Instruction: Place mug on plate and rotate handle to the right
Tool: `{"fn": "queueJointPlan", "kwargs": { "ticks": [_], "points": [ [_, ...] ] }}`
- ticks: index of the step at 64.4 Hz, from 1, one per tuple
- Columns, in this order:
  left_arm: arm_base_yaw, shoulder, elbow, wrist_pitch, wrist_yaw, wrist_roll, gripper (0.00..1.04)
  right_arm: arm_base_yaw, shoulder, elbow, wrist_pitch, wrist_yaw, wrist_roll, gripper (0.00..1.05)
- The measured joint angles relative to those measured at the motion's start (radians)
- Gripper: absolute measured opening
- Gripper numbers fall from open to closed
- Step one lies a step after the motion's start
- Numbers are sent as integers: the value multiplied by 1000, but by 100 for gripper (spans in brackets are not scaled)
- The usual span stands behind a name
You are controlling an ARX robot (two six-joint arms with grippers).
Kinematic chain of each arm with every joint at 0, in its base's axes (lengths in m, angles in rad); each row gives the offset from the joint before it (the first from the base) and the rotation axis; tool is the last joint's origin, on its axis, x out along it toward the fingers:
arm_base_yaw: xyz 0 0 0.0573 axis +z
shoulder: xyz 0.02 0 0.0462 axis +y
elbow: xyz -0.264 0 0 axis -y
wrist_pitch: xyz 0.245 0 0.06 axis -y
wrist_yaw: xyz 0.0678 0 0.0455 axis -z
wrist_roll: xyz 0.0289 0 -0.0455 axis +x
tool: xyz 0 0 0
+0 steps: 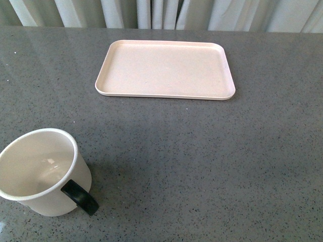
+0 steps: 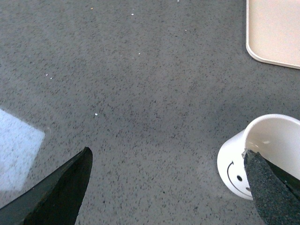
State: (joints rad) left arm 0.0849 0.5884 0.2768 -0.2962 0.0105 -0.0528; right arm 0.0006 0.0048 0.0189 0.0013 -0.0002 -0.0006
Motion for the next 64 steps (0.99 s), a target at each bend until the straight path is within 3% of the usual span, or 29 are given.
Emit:
{"fn": "queueJointPlan", "kwargs": {
  "ticks": [9,22,64],
  "points": [
    [40,200,50,114,71,74,96,0,0,0,0,0,0,96],
    [14,444,95,201,131,143,96,0,0,0,0,0,0,96],
    [-66,703,145,332,234,170,96,0,0,0,0,0,0,96]
  ]
}}
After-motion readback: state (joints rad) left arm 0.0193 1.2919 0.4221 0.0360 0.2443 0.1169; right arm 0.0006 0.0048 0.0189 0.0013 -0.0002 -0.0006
